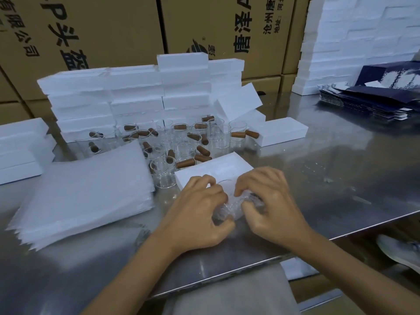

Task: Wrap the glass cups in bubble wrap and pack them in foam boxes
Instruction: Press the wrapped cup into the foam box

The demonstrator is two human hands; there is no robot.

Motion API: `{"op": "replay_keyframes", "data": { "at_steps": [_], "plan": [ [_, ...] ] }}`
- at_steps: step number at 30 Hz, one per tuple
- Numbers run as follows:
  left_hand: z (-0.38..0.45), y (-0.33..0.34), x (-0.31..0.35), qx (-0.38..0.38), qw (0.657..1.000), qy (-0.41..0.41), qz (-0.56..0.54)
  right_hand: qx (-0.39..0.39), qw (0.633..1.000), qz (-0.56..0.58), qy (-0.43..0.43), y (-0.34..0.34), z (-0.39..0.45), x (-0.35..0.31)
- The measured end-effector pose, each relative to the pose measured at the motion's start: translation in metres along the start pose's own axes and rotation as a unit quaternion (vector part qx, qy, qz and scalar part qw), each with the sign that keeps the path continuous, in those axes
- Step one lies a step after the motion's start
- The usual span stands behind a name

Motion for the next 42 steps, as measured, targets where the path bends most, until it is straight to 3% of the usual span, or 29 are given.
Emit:
{"op": "replay_keyframes", "data": {
  "at_steps": [3,5,9,14,19,22,31,42],
  "plan": [
    [0.004,0.012,-0.003,-0.018,0.998,-0.013,-0.056,-0.02,0.999,-0.041,-0.021,0.011,-0.008,-0.002],
    [0.0,0.016,-0.005,0.008,0.995,-0.034,-0.096,-0.049,0.997,-0.052,-0.004,0.02,-0.008,0.004],
    [-0.005,0.021,-0.012,0.023,0.994,-0.051,-0.096,-0.085,0.996,-0.037,0.011,0.031,-0.007,0.011],
    [-0.004,0.017,-0.01,0.039,0.995,-0.033,-0.082,0.008,0.992,0.097,0.082,0.019,-0.007,0.014],
    [-0.003,-0.012,-0.016,0.15,0.963,-0.098,-0.202,0.094,0.97,0.181,0.135,-0.003,0.0,0.017],
    [0.006,-0.026,-0.034,0.19,0.947,-0.144,-0.217,0.114,0.966,0.187,0.137,-0.012,0.024,0.026],
    [0.013,0.014,-0.088,0.041,0.964,-0.208,-0.162,0.003,0.976,0.122,0.18,0.033,0.047,0.072],
    [0.009,0.031,-0.091,0.005,0.954,-0.212,-0.213,0.031,0.982,0.087,0.163,0.041,0.029,0.076]
  ]
}}
Point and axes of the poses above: each hand's wrist, its own z-axis towards the middle knuckle, its own y-axis out of the palm, x = y × z, the point moved 7 cm from there along z, towards the middle knuckle, and after that the axes turned 1 degree about -x, right-handed, at the moved point
